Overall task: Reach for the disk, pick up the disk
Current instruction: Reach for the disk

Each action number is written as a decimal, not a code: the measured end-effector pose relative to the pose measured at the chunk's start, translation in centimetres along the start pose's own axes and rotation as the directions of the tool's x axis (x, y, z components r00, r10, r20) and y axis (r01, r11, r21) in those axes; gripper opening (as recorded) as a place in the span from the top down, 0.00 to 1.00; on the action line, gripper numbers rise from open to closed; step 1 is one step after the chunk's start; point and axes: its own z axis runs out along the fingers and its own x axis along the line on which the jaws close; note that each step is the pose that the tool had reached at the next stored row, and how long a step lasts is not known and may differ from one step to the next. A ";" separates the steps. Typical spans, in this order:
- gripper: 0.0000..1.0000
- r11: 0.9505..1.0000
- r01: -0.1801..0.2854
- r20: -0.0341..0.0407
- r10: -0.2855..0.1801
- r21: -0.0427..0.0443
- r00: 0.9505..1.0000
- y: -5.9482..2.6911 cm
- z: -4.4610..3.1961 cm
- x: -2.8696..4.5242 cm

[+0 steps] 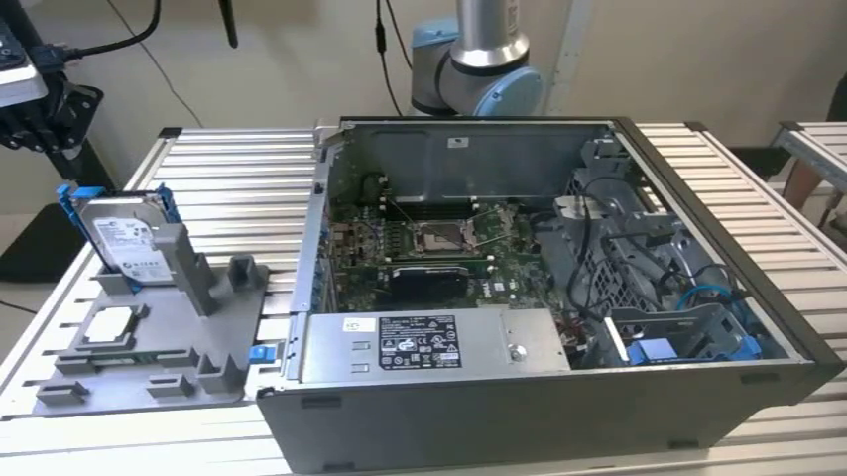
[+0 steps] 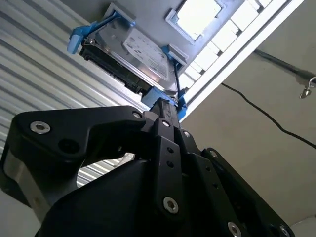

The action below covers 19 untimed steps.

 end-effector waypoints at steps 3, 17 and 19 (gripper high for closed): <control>1.00 0.999 0.053 -0.002 -0.053 0.000 0.999 0.00 0.01 0.00; 1.00 0.947 0.321 -0.011 -0.321 -0.002 0.947 0.00 0.00 0.00; 1.00 0.935 0.355 -0.012 -0.355 -0.002 0.935 -0.01 0.00 0.00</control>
